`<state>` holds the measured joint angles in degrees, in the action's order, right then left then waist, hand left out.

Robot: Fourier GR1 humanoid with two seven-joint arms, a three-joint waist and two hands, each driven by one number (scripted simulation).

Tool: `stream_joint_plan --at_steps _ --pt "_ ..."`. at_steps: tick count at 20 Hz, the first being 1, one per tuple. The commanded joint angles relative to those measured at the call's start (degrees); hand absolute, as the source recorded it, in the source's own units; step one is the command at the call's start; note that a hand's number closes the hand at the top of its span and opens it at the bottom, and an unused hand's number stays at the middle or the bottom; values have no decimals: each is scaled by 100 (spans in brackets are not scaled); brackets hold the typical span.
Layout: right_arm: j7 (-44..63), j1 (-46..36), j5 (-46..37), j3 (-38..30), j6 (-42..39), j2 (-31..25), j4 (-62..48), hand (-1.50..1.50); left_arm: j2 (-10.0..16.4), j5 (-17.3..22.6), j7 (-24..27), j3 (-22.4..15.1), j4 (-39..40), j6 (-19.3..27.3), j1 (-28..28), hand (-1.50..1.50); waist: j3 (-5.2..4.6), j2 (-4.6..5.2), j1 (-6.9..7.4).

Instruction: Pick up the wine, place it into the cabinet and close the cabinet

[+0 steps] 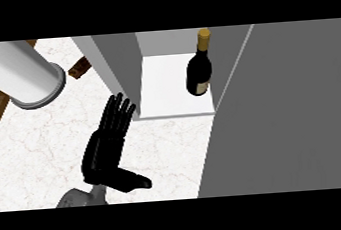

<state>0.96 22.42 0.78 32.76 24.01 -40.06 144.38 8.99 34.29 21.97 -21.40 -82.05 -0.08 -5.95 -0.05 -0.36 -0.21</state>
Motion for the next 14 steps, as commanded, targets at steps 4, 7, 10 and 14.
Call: stream_joint_plan --at_steps 4,7,10,14 --pt "104 454 493 444 -766 -499 1023 -150 588 134 130 373 -669 -308 639 -150 8 -17 6" --pt "10 327 246 974 -1252 -761 1121 150 893 226 266 731 -409 -584 601 -150 -3 -15 -28" --pt "285 85 250 1037 -1348 -783 1314 150 1060 292 351 939 -368 -799 665 -150 -10 15 10" --pt "423 -68 338 1055 -1345 -637 1254 150 1301 565 -17 1291 -677 -750 673 -150 -4 25 25"
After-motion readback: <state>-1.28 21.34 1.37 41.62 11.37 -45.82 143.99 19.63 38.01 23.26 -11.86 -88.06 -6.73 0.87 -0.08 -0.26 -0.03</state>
